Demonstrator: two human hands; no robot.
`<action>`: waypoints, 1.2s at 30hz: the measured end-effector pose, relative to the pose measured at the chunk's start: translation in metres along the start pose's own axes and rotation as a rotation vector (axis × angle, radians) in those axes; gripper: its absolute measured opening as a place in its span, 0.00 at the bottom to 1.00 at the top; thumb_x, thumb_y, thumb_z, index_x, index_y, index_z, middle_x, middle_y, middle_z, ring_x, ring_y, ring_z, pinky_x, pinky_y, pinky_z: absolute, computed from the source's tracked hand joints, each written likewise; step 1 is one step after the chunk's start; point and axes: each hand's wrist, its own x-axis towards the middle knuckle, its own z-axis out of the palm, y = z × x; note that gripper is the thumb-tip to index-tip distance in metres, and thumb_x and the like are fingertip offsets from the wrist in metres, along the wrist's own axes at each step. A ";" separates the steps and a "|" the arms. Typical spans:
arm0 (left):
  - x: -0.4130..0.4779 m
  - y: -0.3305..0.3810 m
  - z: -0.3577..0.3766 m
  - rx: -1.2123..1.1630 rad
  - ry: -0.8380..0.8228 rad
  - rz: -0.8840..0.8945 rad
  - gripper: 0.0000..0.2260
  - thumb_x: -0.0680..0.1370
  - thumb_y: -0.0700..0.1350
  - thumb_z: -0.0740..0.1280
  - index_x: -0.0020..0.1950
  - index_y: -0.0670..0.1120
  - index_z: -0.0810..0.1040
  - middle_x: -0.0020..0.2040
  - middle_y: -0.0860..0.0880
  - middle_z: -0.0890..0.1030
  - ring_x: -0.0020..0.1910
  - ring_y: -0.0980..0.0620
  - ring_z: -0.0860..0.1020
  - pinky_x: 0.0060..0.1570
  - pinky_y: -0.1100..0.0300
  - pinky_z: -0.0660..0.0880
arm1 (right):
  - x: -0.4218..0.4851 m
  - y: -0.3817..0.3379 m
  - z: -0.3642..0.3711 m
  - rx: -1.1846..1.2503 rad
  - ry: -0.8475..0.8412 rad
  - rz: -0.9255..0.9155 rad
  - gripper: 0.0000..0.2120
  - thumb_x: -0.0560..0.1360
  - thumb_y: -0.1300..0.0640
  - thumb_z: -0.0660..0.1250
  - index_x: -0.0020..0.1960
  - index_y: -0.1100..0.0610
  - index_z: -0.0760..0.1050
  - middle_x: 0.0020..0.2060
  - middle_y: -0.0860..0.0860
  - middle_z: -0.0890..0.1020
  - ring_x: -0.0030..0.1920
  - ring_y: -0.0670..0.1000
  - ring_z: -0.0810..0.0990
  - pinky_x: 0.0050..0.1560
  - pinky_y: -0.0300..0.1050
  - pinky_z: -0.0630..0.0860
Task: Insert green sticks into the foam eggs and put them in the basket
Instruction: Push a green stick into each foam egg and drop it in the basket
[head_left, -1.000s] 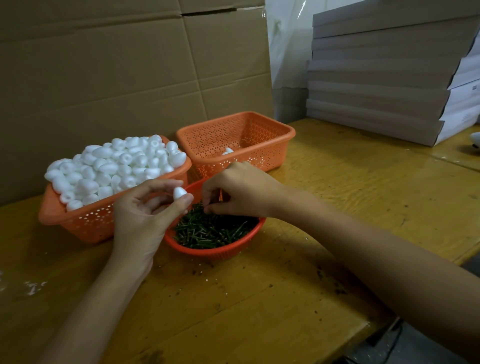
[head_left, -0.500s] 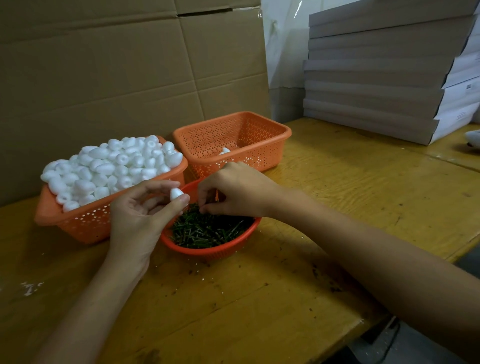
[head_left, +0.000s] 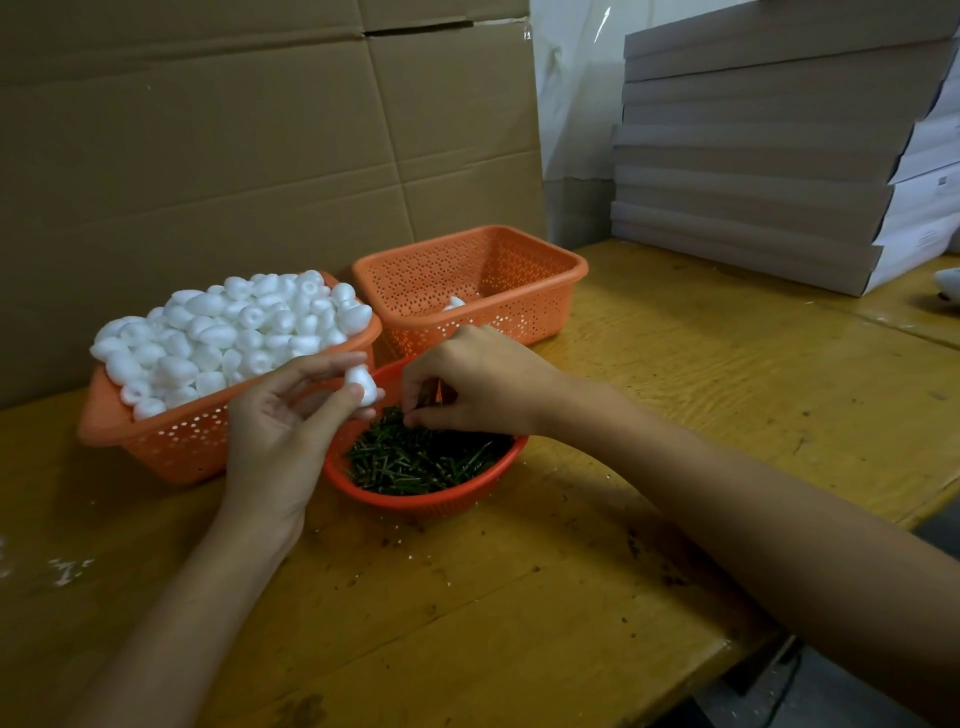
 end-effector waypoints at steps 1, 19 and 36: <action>0.000 0.000 0.000 0.004 -0.001 -0.002 0.10 0.75 0.40 0.75 0.51 0.54 0.89 0.52 0.48 0.88 0.51 0.45 0.88 0.46 0.61 0.84 | 0.000 0.000 0.000 0.000 -0.002 0.001 0.04 0.76 0.51 0.75 0.50 0.49 0.86 0.45 0.43 0.86 0.47 0.47 0.84 0.48 0.52 0.79; -0.002 0.005 0.003 -0.030 0.008 -0.015 0.13 0.69 0.41 0.80 0.52 0.49 0.87 0.53 0.46 0.88 0.52 0.43 0.88 0.49 0.62 0.84 | 0.001 -0.001 0.000 -0.005 -0.023 0.008 0.05 0.77 0.50 0.75 0.51 0.49 0.86 0.46 0.43 0.87 0.48 0.46 0.84 0.50 0.52 0.79; -0.001 0.005 0.002 -0.029 -0.003 -0.031 0.12 0.75 0.35 0.77 0.56 0.47 0.85 0.56 0.44 0.88 0.52 0.42 0.88 0.49 0.61 0.84 | 0.000 -0.001 -0.001 -0.003 -0.025 0.007 0.05 0.77 0.51 0.75 0.51 0.50 0.85 0.46 0.43 0.86 0.48 0.47 0.83 0.50 0.53 0.78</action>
